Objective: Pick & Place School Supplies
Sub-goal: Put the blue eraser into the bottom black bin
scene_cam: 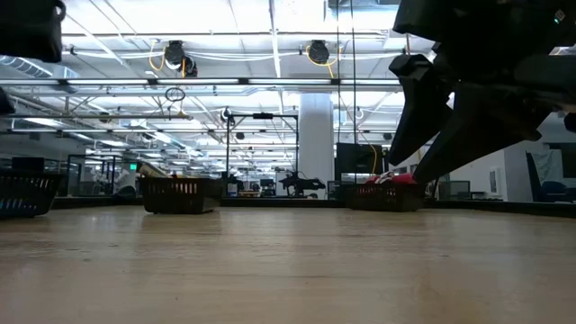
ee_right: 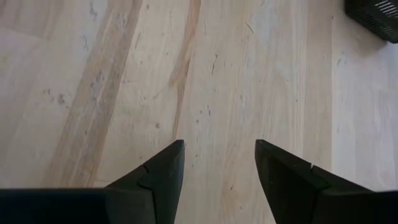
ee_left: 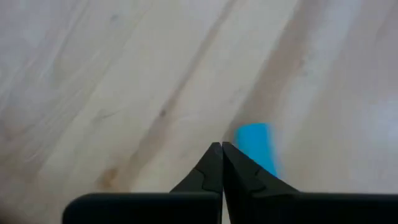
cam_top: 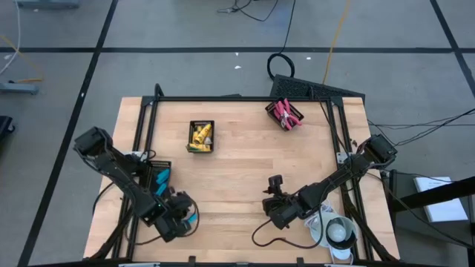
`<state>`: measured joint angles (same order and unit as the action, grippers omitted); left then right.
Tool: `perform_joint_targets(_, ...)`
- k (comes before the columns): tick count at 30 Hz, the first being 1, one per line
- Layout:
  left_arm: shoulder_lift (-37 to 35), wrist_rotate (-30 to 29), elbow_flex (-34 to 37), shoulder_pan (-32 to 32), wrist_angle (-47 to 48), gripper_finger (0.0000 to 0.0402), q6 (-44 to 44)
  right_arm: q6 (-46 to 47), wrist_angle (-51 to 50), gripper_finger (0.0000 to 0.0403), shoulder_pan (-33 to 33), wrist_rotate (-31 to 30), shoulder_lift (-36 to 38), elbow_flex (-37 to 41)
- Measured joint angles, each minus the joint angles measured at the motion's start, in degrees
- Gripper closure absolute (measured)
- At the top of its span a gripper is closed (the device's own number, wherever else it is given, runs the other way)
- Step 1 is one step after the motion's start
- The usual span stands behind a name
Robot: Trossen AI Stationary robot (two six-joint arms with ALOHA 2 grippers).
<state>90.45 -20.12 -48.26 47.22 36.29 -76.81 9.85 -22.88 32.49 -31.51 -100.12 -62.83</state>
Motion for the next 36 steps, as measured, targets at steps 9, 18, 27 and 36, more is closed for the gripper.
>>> perform_joint_targets(9, 0.19, -0.81, -5.48, -0.44, 1.75, 0.04, 1.63, -0.66, 0.25, 0.0216, 0.04, 0.09, 0.0, -0.01)
perform_joint_targets(18, 5.56, 9.52, -5.47, -1.32, -3.0, 0.0319, 4.83, -1.51, -0.33, 0.0216, 0.86, 0.2, 0.0, -0.01)
perform_joint_targets(27, 7.47, 13.4, -5.55, -5.32, -3.4, 0.018, 6.08, -1.37, -0.92, 0.0216, 2.33, 0.1, 0.02, -0.01)
perform_joint_targets(36, 13.4, 17.2, -6.22, -7.23, -5.13, 0.0176, 8.73, 0.0, -1.88, 0.0216, 3.87, -0.29, 0.07, -0.02)
